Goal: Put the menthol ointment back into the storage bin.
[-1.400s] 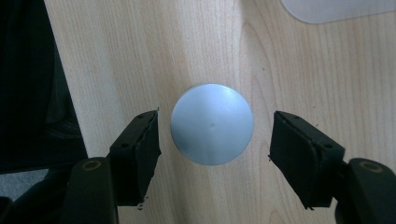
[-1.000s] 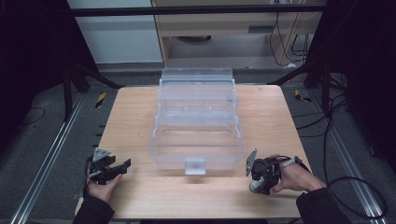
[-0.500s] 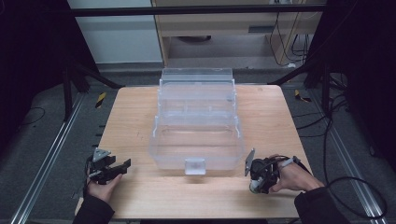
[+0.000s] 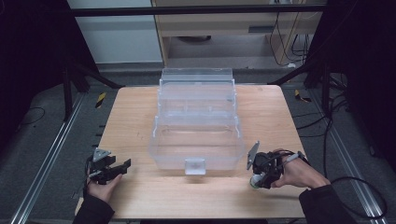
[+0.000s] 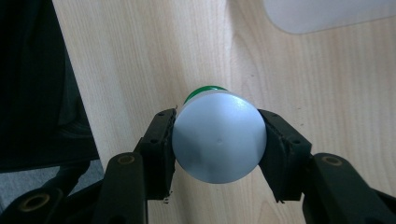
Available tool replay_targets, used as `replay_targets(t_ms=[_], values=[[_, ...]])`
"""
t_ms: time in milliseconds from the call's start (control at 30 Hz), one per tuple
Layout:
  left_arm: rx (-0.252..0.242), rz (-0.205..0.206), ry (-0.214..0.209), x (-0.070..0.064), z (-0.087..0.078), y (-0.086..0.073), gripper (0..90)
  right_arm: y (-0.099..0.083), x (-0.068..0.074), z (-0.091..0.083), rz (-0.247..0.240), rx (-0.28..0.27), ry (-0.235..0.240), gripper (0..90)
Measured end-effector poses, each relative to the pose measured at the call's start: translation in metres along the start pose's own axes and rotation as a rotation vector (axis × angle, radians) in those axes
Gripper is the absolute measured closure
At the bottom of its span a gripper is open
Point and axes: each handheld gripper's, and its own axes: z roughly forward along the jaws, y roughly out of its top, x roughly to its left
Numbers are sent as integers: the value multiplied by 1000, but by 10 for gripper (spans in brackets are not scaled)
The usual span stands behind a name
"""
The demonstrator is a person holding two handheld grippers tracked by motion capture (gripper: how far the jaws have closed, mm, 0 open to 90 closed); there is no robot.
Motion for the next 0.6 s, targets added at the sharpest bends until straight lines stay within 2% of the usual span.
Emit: replay_targets(t_ms=[600], values=[[3,-1,-3,0,1,0,299,13,-18,-47,19,-17,-15,501]])
